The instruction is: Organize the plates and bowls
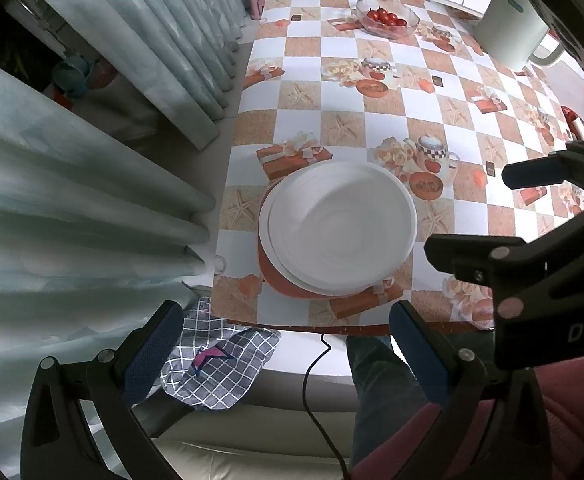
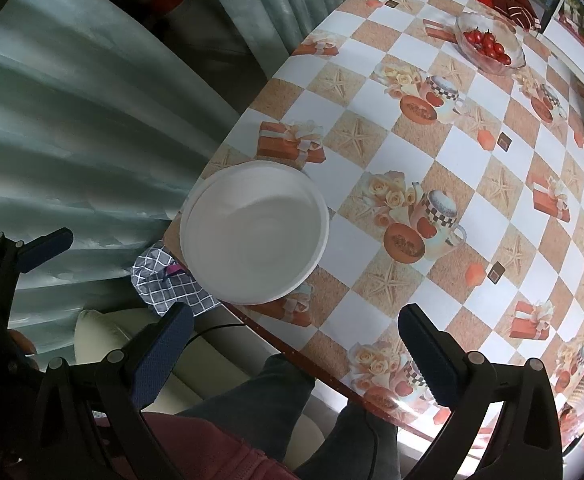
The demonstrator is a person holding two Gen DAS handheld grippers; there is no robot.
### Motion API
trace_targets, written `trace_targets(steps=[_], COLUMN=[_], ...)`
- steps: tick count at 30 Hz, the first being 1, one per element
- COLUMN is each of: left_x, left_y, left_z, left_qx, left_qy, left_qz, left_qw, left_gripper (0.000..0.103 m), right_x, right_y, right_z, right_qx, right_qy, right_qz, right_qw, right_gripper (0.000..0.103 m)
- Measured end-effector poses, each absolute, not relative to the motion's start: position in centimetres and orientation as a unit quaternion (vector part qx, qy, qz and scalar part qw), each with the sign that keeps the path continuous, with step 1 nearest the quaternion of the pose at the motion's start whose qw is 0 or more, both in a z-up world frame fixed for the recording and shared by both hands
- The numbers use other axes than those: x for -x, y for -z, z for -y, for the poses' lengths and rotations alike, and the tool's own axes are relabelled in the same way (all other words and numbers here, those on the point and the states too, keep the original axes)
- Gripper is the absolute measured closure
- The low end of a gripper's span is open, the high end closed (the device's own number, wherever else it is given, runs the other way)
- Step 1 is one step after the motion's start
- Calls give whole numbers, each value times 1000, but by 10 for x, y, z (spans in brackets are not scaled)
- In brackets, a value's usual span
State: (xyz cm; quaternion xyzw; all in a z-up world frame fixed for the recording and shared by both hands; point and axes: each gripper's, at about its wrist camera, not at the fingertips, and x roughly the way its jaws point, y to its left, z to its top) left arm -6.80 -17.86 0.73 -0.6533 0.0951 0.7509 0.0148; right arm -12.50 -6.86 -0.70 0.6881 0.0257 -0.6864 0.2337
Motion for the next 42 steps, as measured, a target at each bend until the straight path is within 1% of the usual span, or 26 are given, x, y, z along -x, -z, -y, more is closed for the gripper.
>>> trace_targets(steps=[9, 20, 34, 42], left_x=[67, 71, 73, 71], left_y=[-9, -11, 1, 12], left_z=[173, 172, 180, 172], left_qx=[657, 662, 675, 683], left_qy=[-745, -742, -731, -724], left_qz=[-112, -105, -96, -100], left_qw=[12, 5, -12, -14], left_gripper=[0, 0, 0, 0], right_x=[126, 125, 127, 128], right_y=[12, 15, 16, 18], right_z=[66, 63, 63, 61], right_qx=[-693, -696, -689, -688], right_qy=[680, 675, 682, 683], right_qz=[-19, -22, -62, -63], right_qw=[238, 243, 239, 238], right_gripper=[0, 0, 0, 0])
